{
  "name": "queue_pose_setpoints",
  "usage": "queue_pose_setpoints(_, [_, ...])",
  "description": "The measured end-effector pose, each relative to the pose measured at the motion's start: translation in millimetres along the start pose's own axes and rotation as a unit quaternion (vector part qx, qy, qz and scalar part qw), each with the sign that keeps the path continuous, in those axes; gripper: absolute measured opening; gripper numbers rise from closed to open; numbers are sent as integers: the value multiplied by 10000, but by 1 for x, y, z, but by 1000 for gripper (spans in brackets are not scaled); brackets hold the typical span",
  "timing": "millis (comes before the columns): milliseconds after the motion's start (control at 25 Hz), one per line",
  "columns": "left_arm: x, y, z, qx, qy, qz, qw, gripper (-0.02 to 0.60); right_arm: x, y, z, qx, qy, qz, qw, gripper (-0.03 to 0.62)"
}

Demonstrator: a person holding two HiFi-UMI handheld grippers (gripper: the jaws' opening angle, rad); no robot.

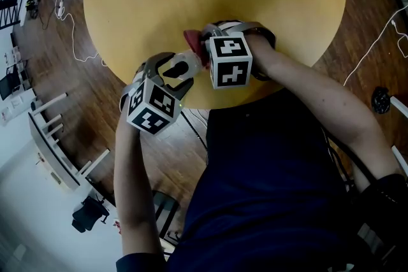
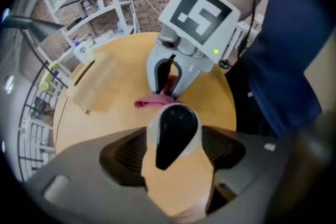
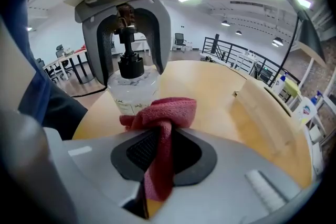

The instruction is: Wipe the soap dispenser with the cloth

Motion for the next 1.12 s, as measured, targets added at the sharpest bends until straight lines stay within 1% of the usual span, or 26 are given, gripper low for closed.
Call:
queue_pose_setpoints(40, [-3, -2, 0, 55, 28, 275, 9996, 340, 0, 1, 0, 2, -6, -24, 10000, 66])
queue_pose_setpoints(80, [-5, -5, 0, 176, 60, 710, 9973, 361, -2, 2, -2, 2, 2, -54, 10000, 66])
queue_pose_setpoints(120, [-5, -8, 2, 356, 60, 1248, 9915, 368, -6, 2, -3, 1, 24, -79, 10000, 66])
queue_pose_setpoints(160, [-2, -9, 5, 570, 6, 1831, 9814, 368, -11, 2, -5, 6, 67, -97, 9999, 66])
queue_pose_setpoints(200, [2, -8, 7, 776, -72, 2381, 9681, 368, -17, 2, -6, 23, 137, -112, 9998, 66])
queue_pose_setpoints(240, [7, -6, 9, 943, -102, 2810, 9550, 367, -25, 2, -7, 47, 228, -123, 9997, 66])
queue_pose_setpoints(280, [9, -6, 9, 1063, -42, 3046, 9465, 366, -33, 2, -8, 74, 323, -122, 9994, 66])
queue_pose_setpoints(320, [9, -8, 6, 1129, 91, 3083, 9445, 364, -41, 3, -9, 104, 409, -104, 9991, 66])
queue_pose_setpoints(360, [7, -11, 2, 1128, 232, 2985, 9474, 349, -49, 3, -10, 138, 487, -78, 9987, 66])
queue_pose_setpoints(400, [6, -13, -2, 1068, 316, 2831, 9526, 342, -57, 4, -11, 176, 563, -54, 9982, 66])
queue_pose_setpoints(440, [5, -12, -4, 978, 328, 2668, 9582, 342, -64, 5, -11, 215, 641, -39, 9977, 66])
queue_pose_setpoints(520, [4, -10, -6, 815, 232, 2352, 9683, 342, -73, 6, -15, 255, 776, -10, 9967, 66])
queue_pose_setpoints(640, [0, -9, -6, 662, 76, 1960, 9783, 342, -70, 8, -20, 141, 804, 130, 9966, 66])
queue_pose_setpoints(720, [-2, -10, -7, 570, -2, 1749, 9829, 342, -58, 7, -17, 20, 659, 229, 9976, 66])
queue_pose_setpoints(800, [-3, -10, -7, 474, -62, 1546, 9868, 342, -39, 6, -10, -43, 366, 251, 9990, 66])
queue_pose_setpoints(920, [-4, -9, -6, 329, -123, 1314, 9907, 344, -9, 16, 6, 49, -28, 207, 9998, 66])
queue_pose_setpoints(1040, [-4, -8, -7, 253, -123, 1276, 9914, 347, -4, 27, 16, 72, -205, 437, 9988, 66])
queue_pose_setpoints(1120, [-4, -9, -6, 263, -67, 1315, 9909, 348, -11, 30, 20, 90, -195, 499, 9985, 66])
Point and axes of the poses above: the fingertips, and each gripper's own axes: z backward along the fingers, x to its right, y out of its top, the point moved 5 cm from there along z, backward along the fingers, and after that the axes turned 13 degrees about z, right-handed, at the moved point
